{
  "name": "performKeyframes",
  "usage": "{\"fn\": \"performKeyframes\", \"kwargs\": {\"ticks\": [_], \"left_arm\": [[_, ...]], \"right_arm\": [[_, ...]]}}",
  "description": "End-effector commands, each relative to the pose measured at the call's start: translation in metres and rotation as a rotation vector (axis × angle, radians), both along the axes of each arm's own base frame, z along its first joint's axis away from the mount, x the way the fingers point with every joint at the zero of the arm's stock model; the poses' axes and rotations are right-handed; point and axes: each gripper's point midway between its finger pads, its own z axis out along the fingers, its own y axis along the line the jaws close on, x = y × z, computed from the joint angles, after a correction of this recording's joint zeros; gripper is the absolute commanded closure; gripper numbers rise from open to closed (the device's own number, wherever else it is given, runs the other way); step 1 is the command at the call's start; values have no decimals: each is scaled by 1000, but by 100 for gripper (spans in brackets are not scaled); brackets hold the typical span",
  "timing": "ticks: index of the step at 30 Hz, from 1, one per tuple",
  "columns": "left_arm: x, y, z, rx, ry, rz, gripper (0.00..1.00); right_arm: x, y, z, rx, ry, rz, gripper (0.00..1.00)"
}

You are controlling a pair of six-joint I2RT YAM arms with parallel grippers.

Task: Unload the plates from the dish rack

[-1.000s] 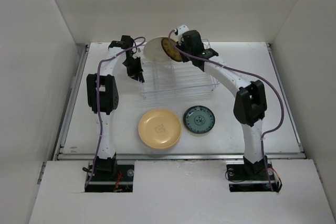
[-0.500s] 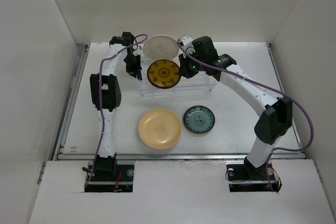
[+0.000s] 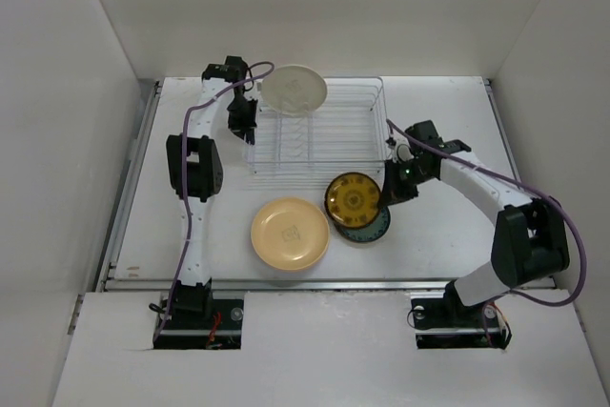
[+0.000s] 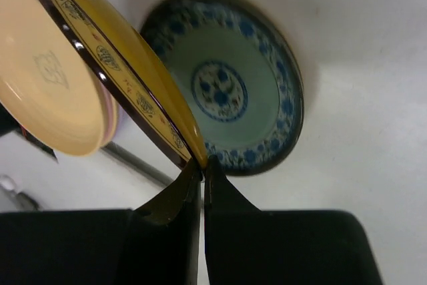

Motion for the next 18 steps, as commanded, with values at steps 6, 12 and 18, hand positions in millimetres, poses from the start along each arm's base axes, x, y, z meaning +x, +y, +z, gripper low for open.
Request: {"fn": "performKeyframes", "kwargs": {"ticks": [6,12,18], "left_arm": [[4,15,38,131,-126,-182,87],[-1,11,43,153,-138,-217,74],[2,19,73,191,-222,-212,71]], "right_arm": [[-16,-23,-25,-63,127,-155,82],[-8,-38,-31,-174,148,-196,42],[12,-57,-14,-272,52,-263,35]]}}
